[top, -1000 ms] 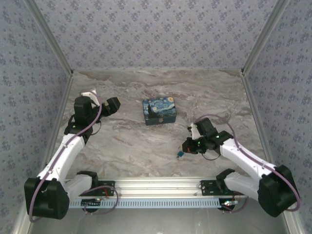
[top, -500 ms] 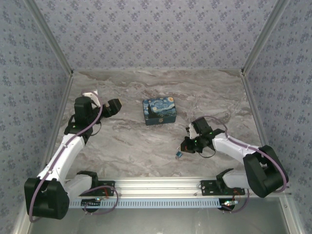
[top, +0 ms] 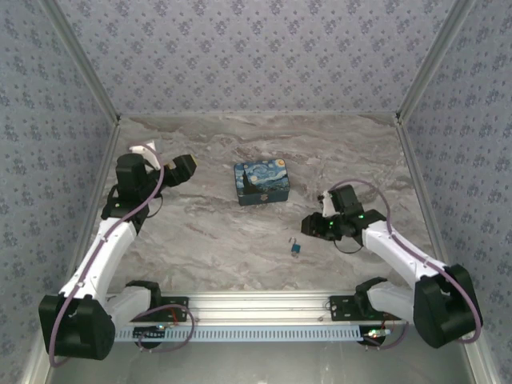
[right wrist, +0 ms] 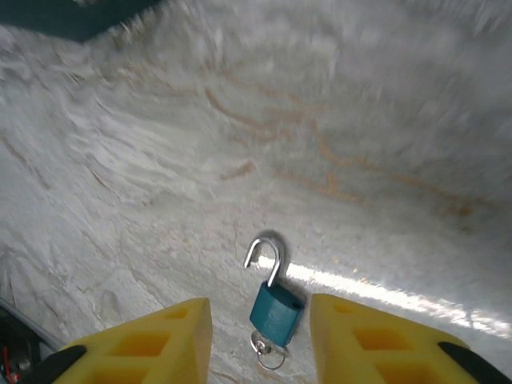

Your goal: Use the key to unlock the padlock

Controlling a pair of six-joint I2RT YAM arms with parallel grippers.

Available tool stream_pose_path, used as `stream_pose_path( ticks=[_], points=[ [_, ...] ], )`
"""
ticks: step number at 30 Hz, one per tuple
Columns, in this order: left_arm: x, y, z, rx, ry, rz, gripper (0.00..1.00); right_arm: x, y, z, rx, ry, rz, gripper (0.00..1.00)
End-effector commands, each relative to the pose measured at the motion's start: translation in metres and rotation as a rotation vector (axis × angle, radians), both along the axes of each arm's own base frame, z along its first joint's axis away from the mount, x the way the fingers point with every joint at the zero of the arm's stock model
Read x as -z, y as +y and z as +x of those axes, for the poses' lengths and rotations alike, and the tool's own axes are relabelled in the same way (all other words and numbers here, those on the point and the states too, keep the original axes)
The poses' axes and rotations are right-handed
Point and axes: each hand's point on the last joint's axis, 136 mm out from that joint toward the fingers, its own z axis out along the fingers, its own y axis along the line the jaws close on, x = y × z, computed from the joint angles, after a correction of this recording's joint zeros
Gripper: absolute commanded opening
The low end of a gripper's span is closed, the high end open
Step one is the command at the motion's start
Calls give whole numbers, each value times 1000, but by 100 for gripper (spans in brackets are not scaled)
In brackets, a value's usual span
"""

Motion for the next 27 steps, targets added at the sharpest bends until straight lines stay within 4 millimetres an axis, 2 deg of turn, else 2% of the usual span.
stream_pose_path(
  ticks=[1, 4, 8, 11, 12, 13, 17, 22, 27],
  points=[
    [-46, 9, 4, -38, -147, 20, 96, -27, -22, 11, 36, -100, -63, 40],
    [-60, 20, -1, -96, -216, 43, 96, -51, -44, 23, 91, -213, -125, 40],
    [-81, 37, -19, -180, -394, 81, 99, -79, -75, 32, 163, -375, -237, 43],
    [-82, 52, -28, -257, -447, 120, 99, -97, -98, 37, 249, -491, -302, 54],
    [-80, 56, -29, -273, -448, 130, 99, -100, -105, 39, 274, -516, -321, 61],
    [-79, 56, -30, -277, -458, 139, 100, -104, -113, 39, 309, -545, -341, 71],
    [-69, 61, -30, -303, -511, 155, 99, -111, -138, 40, 401, -646, -418, 100],
    [-42, 70, -28, -341, -452, 230, 99, -103, -153, 47, 410, -753, -509, 100],
    [-20, 77, -27, -359, -377, 293, 99, -85, -163, 63, 457, -802, -530, 100]
  ],
)
